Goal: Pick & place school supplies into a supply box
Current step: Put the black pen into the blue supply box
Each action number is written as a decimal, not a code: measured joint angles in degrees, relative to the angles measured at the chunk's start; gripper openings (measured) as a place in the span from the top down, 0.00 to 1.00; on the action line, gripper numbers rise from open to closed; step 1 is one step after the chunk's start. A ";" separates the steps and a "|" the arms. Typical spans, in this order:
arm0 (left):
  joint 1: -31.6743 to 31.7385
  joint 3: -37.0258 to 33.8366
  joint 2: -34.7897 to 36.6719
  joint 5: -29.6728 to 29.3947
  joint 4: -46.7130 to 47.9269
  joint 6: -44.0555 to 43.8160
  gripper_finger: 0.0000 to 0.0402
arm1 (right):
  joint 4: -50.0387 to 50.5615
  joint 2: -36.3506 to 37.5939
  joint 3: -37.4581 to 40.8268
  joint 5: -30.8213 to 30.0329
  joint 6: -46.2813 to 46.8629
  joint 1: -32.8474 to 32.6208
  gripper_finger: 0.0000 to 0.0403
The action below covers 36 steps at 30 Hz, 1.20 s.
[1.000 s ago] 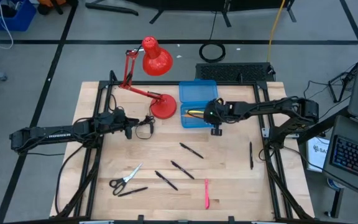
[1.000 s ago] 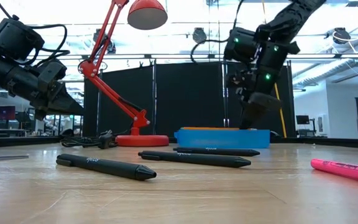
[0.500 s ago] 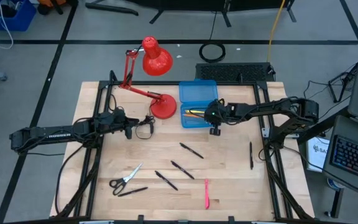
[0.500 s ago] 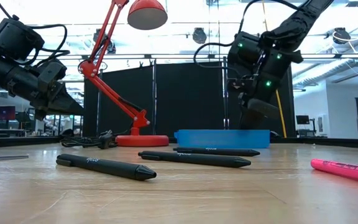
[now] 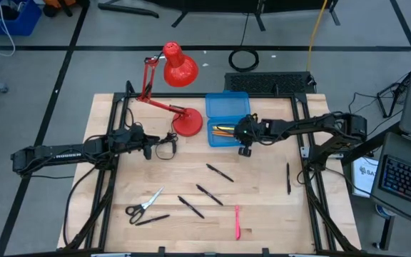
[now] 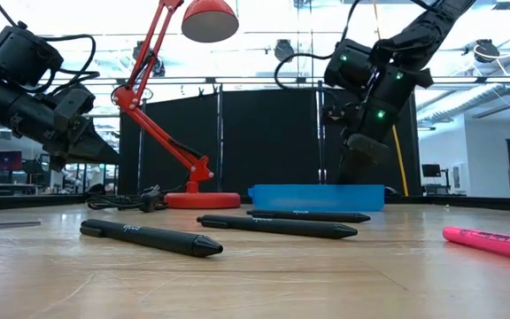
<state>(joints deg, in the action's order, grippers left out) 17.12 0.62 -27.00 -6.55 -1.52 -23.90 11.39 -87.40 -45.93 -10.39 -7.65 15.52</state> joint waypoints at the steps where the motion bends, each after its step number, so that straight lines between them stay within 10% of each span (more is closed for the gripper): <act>1: -0.01 0.00 0.00 0.00 0.00 0.02 0.92 | -0.48 0.05 0.00 -0.02 0.41 -0.33 0.84; 36: -0.01 0.00 0.00 -1.12 -0.02 -0.23 0.92 | -10.69 4.52 -0.04 1.87 31.43 -23.77 0.86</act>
<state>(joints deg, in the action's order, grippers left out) 17.12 0.62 -27.00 -7.67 -1.54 -24.13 0.70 -82.88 -45.98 -8.52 23.78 -8.25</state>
